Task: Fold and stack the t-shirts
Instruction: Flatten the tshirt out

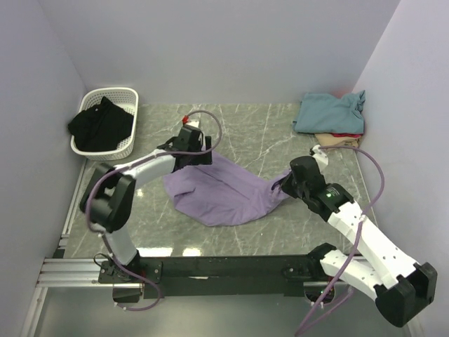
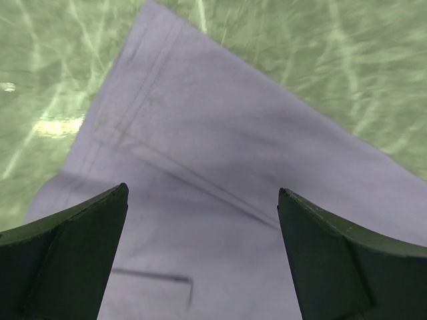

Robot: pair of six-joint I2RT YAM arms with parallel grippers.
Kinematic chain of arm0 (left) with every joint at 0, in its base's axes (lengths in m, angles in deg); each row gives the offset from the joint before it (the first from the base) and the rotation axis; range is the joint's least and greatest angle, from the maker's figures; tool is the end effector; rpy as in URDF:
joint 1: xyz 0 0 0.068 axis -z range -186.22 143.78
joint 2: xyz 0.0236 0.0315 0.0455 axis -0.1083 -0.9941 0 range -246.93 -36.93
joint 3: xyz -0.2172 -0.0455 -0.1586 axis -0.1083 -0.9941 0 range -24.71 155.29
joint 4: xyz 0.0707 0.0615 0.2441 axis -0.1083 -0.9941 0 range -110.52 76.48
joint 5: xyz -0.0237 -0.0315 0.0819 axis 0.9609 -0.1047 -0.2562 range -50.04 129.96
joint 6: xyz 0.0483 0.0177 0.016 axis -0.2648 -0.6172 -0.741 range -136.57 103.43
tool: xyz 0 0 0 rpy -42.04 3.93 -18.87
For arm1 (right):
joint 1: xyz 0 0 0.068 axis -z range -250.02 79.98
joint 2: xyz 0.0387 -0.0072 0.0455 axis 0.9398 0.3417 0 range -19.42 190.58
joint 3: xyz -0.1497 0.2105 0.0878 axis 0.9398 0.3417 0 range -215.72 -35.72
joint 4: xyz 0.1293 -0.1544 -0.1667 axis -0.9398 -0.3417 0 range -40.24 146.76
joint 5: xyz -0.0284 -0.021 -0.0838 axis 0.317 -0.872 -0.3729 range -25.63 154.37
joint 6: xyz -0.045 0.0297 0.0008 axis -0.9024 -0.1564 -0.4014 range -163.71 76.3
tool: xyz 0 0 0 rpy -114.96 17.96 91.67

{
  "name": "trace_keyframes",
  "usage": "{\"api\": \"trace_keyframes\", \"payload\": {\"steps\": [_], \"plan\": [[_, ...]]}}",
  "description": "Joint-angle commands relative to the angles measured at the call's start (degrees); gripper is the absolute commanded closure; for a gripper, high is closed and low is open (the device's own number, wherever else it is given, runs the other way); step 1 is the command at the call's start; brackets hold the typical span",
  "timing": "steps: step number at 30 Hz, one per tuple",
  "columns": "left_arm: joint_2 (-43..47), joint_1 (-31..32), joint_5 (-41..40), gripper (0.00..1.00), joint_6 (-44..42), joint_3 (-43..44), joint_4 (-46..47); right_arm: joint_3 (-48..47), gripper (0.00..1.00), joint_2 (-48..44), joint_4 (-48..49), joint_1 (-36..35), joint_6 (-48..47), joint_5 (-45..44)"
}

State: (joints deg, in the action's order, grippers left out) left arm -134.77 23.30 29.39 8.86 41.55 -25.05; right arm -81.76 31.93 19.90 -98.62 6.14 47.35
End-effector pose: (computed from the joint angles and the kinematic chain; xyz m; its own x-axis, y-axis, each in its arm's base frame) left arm 0.3302 -0.1794 0.2233 -0.6950 -0.0915 -0.7131 0.0768 0.9767 -0.2002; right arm 0.1672 0.0793 0.2843 -0.5843 0.5137 -0.6282 0.2780 0.8540 0.4398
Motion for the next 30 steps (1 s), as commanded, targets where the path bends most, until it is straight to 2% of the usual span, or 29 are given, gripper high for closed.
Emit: {"api": "trace_keyframes", "payload": {"steps": [1, 9, 16, 25, 30], "plan": [[-5.77, -0.51, -0.32, 0.00, -0.65, 3.35, 3.35, -0.36, 1.00, 1.03, 6.98, 0.39, -2.82, 2.34], [-9.47, -1.66, -1.30, 0.02, 1.11, 4.49, 4.67, -0.19, 1.00, 3.58, 9.61, 0.47, -5.11, 3.92], [-12.90, -2.18, -0.25, 0.13, 1.64, 7.04, 4.50, -0.54, 1.00, 5.77, 10.50, 0.65, -6.16, 5.59], [-9.39, -2.18, 0.38, 0.10, 2.43, 4.85, 3.01, -0.54, 1.00, 5.95, 10.49, 1.00, -6.69, 5.68], [-12.02, -2.18, 0.72, 0.13, 2.43, 7.13, -0.07, -0.45, 1.00, 6.83, 11.02, 1.00, -6.87, 6.73]]}}
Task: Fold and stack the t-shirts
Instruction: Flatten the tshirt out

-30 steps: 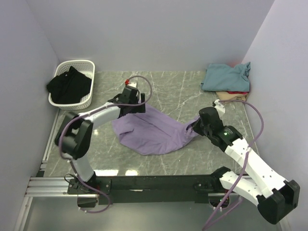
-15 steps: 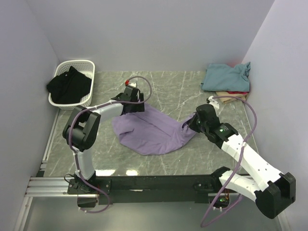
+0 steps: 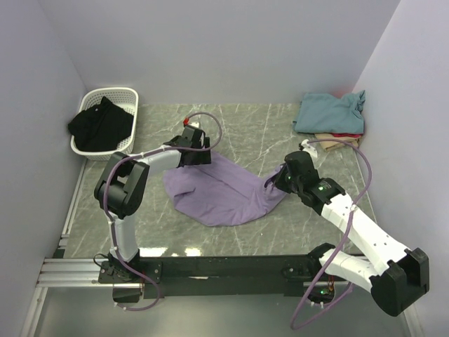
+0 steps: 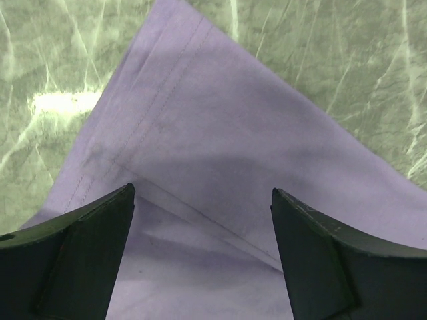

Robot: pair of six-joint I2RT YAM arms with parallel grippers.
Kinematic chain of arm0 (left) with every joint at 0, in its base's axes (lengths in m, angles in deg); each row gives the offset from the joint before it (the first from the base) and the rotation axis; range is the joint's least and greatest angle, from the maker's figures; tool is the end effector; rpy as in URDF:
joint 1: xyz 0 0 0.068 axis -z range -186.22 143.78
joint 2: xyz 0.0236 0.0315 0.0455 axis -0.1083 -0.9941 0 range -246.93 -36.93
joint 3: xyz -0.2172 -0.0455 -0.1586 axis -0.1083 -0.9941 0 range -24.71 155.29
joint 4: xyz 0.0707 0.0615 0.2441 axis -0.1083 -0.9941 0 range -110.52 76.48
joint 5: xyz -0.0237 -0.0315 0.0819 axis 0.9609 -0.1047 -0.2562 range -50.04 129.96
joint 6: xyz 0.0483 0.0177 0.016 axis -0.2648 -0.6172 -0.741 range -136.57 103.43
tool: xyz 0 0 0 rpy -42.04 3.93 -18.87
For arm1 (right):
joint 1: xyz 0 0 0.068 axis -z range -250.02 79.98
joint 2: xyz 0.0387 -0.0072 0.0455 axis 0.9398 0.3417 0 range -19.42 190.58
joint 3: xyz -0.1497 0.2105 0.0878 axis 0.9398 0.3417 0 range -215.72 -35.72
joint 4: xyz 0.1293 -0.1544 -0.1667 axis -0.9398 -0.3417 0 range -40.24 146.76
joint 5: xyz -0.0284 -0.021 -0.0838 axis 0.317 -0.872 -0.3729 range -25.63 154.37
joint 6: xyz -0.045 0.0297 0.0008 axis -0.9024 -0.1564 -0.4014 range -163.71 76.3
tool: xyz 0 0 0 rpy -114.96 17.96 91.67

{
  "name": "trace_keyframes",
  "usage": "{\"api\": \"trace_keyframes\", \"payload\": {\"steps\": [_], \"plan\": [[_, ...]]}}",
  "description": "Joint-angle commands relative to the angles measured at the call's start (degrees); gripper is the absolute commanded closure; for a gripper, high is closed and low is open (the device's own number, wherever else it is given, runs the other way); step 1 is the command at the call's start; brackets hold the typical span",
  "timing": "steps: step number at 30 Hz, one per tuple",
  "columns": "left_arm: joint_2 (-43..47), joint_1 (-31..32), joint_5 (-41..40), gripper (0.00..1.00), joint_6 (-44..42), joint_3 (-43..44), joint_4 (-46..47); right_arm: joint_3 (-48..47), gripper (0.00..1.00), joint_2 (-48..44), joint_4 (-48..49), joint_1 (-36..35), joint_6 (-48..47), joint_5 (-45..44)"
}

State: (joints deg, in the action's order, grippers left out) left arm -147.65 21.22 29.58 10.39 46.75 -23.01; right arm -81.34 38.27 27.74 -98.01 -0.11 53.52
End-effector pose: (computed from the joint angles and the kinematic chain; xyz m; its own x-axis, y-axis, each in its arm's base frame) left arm 0.3695 -0.1846 0.1698 -0.7525 -0.1117 -0.6491 0.0075 0.9840 -0.1781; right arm 0.1914 0.0942 0.2726 -0.6517 0.4205 -0.6312 0.1569 0.8890 0.4302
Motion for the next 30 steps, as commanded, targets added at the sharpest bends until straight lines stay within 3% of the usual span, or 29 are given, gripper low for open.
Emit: {"api": "trace_keyframes", "payload": {"steps": [1, 8, 18, 21, 22, 24, 26, 28, 30], "plan": [[0.59, -0.11, 0.70, 0.14, 1.51, 1.75, -2.19, -0.78, 1.00, 0.58, 3.26, 0.48, -0.70, 0.74], [-0.90, -0.11, 1.32, 0.16, 3.10, -0.53, -0.35, -0.34, 1.00, 0.05, 3.26, 0.65, -1.05, 0.57], [-5.12, -0.11, 2.02, 0.35, 3.45, 0.96, 0.36, -0.25, 1.00, 0.41, 3.00, 1.01, -1.67, 0.66], [-5.65, -0.11, 2.20, 0.63, 3.36, 1.31, 0.71, 0.01, 1.00, 0.40, 3.00, 1.27, -1.76, 0.48], [-5.74, -0.11, 2.20, 0.80, 3.36, 1.49, 0.62, 0.01, 1.00, 0.32, 2.91, 1.36, -1.93, 0.31], [-5.56, -0.11, 1.76, 0.99, 3.10, 2.28, 0.01, -0.08, 1.00, 0.23, 2.65, 1.44, -2.02, 0.13], [-4.69, -0.11, 1.23, 0.93, 2.66, 2.80, -0.61, -0.08, 1.00, 0.14, 2.39, 1.62, -2.20, -0.31], [-3.64, -0.11, 1.14, 0.75, 2.05, 3.16, -1.31, -0.08, 1.00, 0.05, 2.21, 1.71, -2.55, -0.66], [-2.67, -0.19, 0.79, 0.75, 1.78, 3.33, -2.02, 0.01, 1.00, 0.14, 2.30, 1.88, -2.72, -0.49]]}}
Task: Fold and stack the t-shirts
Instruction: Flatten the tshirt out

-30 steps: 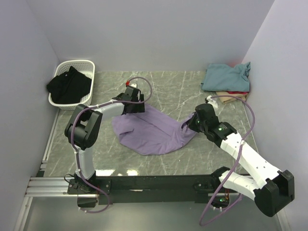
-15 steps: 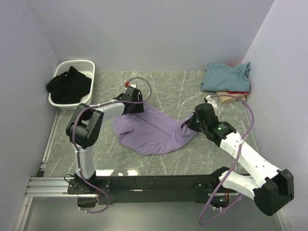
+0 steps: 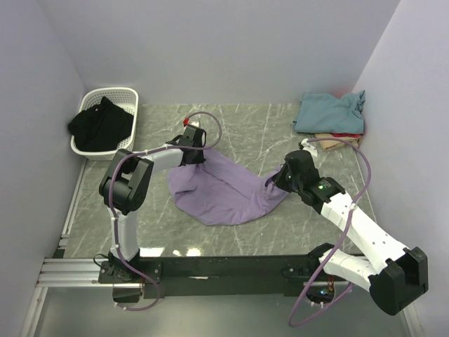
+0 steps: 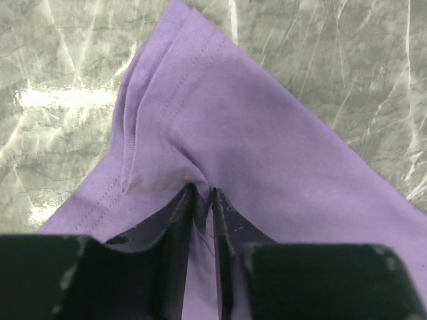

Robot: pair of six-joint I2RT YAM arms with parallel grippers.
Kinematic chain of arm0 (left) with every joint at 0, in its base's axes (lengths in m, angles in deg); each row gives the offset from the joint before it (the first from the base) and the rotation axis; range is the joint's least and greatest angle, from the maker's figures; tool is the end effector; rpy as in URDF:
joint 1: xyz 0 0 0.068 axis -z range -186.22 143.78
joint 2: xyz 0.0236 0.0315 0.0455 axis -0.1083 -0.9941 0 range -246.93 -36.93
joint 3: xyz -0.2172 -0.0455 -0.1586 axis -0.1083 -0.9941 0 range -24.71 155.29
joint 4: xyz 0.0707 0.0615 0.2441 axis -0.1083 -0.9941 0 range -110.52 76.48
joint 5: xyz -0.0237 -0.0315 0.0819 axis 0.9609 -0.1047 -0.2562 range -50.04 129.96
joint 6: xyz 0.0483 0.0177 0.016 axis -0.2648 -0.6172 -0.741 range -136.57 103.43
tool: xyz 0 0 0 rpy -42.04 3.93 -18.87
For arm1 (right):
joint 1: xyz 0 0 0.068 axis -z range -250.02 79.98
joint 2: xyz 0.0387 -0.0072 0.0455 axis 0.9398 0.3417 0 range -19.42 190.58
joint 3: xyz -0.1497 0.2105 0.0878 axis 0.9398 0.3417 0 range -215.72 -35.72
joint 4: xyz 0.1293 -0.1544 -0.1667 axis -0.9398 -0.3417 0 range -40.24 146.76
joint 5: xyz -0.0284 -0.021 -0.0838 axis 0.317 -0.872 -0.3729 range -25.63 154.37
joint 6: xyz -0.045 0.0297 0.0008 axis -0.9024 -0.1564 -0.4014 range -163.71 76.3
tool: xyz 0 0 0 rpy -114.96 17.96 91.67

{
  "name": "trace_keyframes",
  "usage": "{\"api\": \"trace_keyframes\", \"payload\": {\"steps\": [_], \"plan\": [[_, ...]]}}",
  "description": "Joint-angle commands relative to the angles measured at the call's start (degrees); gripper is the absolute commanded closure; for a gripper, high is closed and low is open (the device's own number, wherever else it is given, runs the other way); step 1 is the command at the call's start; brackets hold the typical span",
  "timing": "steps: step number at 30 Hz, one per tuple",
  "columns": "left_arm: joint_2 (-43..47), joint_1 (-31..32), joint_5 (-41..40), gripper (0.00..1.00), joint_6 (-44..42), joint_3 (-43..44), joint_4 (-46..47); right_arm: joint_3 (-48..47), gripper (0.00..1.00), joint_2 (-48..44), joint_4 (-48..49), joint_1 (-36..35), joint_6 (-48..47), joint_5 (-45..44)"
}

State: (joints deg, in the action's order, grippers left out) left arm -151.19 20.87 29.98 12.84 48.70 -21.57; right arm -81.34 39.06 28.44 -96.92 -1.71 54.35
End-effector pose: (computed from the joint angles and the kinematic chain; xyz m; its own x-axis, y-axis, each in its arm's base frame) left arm 0.3810 -0.1879 0.1571 -0.7549 -0.1571 -0.6368 -0.0271 0.9775 -0.2090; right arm 0.1958 0.0924 0.2708 -0.6563 0.4058 -0.6361 0.1484 0.8960 0.4185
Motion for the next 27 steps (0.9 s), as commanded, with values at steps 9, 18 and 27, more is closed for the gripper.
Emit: {"api": "trace_keyframes", "payload": {"steps": [9, 18, 27], "plan": [[2.02, -0.37, -1.53, 0.99, -1.98, 3.06, -5.74, 0.27, 1.00, -0.12, 2.21, 1.06, -1.57, -0.17], [6.32, -0.37, -3.73, 0.99, -2.69, 3.41, -7.14, 0.10, 1.00, 0.67, 2.30, 1.06, -2.45, 0.01], [18.45, -1.78, -7.95, 0.99, -5.15, 4.99, -12.77, -0.52, 1.00, -2.14, -1.65, 2.28, -1.48, -7.90]]}}
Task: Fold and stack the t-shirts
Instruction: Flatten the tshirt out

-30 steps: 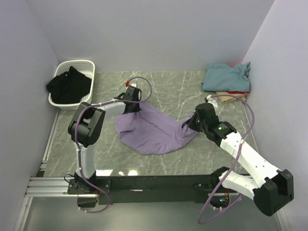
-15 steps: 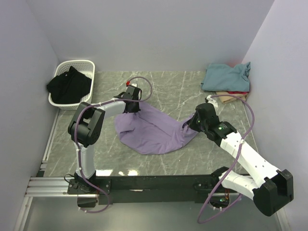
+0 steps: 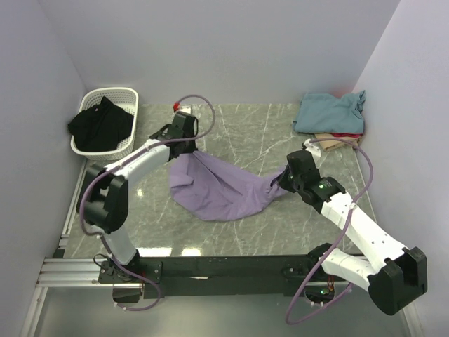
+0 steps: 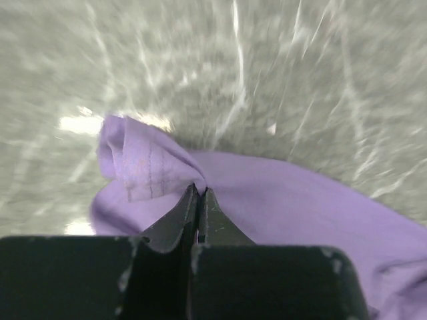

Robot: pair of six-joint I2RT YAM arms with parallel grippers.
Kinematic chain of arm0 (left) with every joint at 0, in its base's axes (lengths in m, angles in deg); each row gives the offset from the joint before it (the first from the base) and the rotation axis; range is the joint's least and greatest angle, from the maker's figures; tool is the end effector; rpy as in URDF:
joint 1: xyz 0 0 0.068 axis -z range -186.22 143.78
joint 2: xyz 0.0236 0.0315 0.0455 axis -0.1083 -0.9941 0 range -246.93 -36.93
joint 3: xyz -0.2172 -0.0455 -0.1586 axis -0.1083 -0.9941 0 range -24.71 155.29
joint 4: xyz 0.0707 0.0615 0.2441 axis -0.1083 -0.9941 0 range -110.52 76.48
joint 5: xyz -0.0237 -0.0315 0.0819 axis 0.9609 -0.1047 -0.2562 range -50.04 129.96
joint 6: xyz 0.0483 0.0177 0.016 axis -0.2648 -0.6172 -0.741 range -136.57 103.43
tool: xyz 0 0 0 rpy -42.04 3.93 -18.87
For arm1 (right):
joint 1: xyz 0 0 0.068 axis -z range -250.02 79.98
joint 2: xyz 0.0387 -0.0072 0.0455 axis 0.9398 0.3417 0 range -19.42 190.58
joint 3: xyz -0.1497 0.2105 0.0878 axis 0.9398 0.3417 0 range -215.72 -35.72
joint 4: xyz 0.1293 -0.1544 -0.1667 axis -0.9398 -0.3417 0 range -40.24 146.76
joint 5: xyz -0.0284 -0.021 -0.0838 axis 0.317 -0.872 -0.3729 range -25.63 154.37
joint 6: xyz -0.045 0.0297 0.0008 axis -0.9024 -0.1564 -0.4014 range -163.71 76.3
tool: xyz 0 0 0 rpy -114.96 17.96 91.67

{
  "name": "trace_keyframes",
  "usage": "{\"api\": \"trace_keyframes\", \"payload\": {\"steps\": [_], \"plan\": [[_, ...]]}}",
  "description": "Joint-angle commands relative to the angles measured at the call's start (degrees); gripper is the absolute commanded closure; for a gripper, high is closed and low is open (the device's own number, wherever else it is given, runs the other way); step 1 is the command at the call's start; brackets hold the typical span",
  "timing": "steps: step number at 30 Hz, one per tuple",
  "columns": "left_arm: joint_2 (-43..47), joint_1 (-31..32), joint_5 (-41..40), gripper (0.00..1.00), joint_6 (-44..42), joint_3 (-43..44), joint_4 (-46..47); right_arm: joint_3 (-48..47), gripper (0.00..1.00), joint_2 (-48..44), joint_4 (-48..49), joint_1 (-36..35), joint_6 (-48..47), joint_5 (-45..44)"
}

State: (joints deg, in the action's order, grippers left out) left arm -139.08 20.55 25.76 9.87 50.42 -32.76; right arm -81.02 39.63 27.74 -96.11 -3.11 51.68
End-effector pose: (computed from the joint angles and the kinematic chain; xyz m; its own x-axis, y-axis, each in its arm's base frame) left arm 0.3576 -0.1706 0.2353 -0.7046 -0.1280 -0.6980 -0.0318 0.9883 -0.1491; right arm 0.1978 0.0882 0.2662 -0.6480 0.3895 -0.6545 0.1809 0.9135 0.3645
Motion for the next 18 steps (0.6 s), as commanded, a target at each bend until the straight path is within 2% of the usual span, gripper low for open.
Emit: {"api": "trace_keyframes", "payload": {"steps": [1, 11, 12, 15, 17, 18], "plan": [[6.78, -1.89, -4.26, 0.99, -2.27, 3.35, -1.85, -1.28, 1.00, -2.97, -1.22, 2.35, -0.26, -5.76], [9.69, -5.76, -6.37, 0.84, -3.50, 1.86, -3.52, -1.81, 1.00, -4.81, -2.36, 8.86, -2.45, -5.24], [9.77, -5.84, -6.63, 0.75, -3.67, 1.77, -3.52, -1.81, 1.00, -4.90, -2.45, 9.82, -2.72, -5.07], [9.69, -5.93, -6.73, 0.70, -4.11, 1.77, -3.78, -2.07, 1.00, -4.99, -2.36, 10.79, -3.68, -4.98], [9.43, -6.20, -6.55, 0.73, -4.11, 2.03, -3.87, -2.34, 1.00, -4.47, -2.54, 11.32, -4.39, -5.15], [9.42, -6.28, -6.11, 0.88, -4.11, 2.12, -3.87, -2.69, 1.00, -4.12, -2.71, 11.76, -4.65, -5.15]]}}
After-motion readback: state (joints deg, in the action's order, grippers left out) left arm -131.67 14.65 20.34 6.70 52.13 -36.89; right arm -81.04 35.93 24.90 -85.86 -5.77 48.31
